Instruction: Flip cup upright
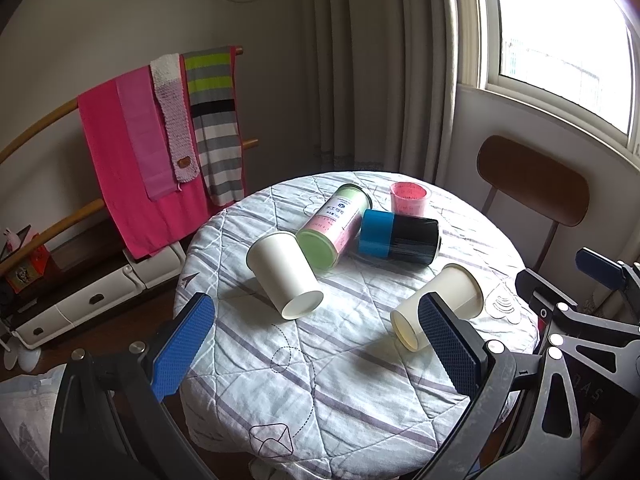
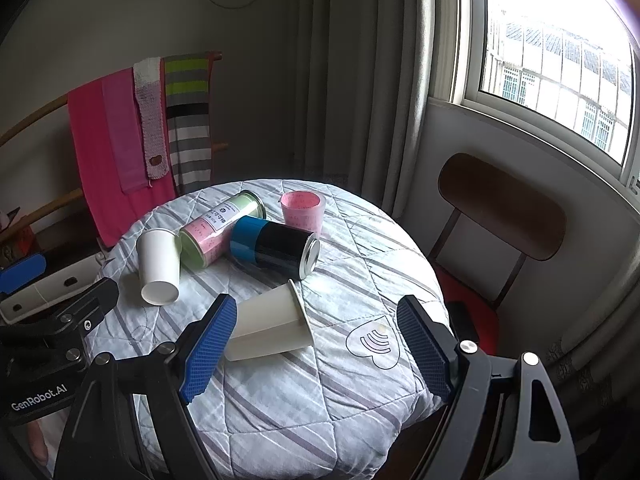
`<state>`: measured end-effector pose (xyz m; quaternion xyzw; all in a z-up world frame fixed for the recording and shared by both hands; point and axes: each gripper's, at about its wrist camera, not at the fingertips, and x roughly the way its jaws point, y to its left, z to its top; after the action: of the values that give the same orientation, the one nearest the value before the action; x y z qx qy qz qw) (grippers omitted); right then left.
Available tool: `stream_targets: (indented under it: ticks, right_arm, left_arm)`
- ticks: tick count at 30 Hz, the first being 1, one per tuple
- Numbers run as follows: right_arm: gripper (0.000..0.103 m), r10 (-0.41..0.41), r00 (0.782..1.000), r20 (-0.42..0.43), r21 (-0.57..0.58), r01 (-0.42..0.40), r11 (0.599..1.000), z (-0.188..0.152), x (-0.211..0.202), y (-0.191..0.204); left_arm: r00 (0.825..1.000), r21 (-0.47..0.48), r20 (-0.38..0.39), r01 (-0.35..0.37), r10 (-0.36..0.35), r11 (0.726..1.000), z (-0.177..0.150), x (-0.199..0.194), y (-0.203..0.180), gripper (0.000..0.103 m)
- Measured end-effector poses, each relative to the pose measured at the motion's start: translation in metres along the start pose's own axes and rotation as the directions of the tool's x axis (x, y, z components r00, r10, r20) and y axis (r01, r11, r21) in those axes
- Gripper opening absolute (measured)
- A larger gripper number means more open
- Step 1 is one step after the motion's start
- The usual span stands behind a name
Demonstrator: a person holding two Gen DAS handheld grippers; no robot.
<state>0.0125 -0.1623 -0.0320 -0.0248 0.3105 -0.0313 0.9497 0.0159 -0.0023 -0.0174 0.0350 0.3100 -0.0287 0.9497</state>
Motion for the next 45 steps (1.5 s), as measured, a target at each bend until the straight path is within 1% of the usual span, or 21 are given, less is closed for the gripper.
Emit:
stream_targets:
  ticks: [12, 15, 20, 25, 30, 33, 35, 37, 39, 45]
  right_arm:
    - [0.084, 0.007, 1.0, -0.008, -0.005, -0.008, 1.0, 0.003, 0.001, 0.002]
    - [0.084, 0.008, 1.0, -0.006, -0.008, -0.008, 1.0, 0.004, 0.0, 0.003]
    - [0.084, 0.008, 1.0, -0.01, -0.006, -0.008, 1.0, 0.004, -0.001, 0.002]
    - [0.084, 0.008, 1.0, -0.001, -0.004, -0.008, 1.0, 0.0, -0.012, 0.002]
    - [0.084, 0.014, 0.997, 0.08, 0.007, -0.015, 1.0, -0.004, -0.035, 0.001]
    - [0.084, 0.017, 0.993, 0.114, 0.024, -0.02, 1.0, -0.008, -0.048, 0.0]
    - [0.084, 0.011, 0.988, 0.152, 0.033, -0.016, 0.999, -0.012, -0.056, 0.001]
    - [0.084, -0.002, 0.981, 0.194, 0.034, -0.005, 0.999, -0.016, -0.065, 0.002]
    - [0.084, -0.009, 0.969, 0.248, 0.035, 0.001, 0.999, -0.019, -0.074, 0.003]
    - [0.084, -0.033, 0.938, 0.345, 0.061, 0.013, 0.998, -0.027, -0.089, 0.007]
  left_arm:
    - [1.0, -0.01, -0.007, 0.0, 0.0, 1.0, -0.003, 0.013, 0.006, 0.103]
    - [1.0, -0.002, 0.0, 0.0, 0.0, 1.0, -0.002, 0.011, 0.004, 0.103]
    - [1.0, 0.008, -0.011, 0.005, -0.005, 1.0, -0.002, 0.005, 0.002, 0.103]
    - [1.0, 0.0, 0.01, 0.005, -0.005, 1.0, -0.005, -0.009, 0.003, 0.103]
    - [0.999, -0.004, 0.043, 0.014, -0.014, 1.0, -0.008, -0.029, 0.005, 0.103]
    - [0.996, -0.003, 0.084, 0.023, -0.023, 1.0, -0.011, -0.044, 0.006, 0.103]
    - [0.994, 0.0, 0.108, 0.03, -0.03, 1.0, -0.012, -0.052, 0.006, 0.103]
    - [0.99, 0.0, 0.137, 0.035, -0.035, 0.999, -0.014, -0.06, 0.007, 0.103]
    - [0.984, 0.0, 0.173, 0.041, -0.04, 0.999, -0.017, -0.067, 0.008, 0.103]
    - [0.963, -0.006, 0.258, 0.08, -0.076, 0.997, -0.023, -0.08, 0.014, 0.103]
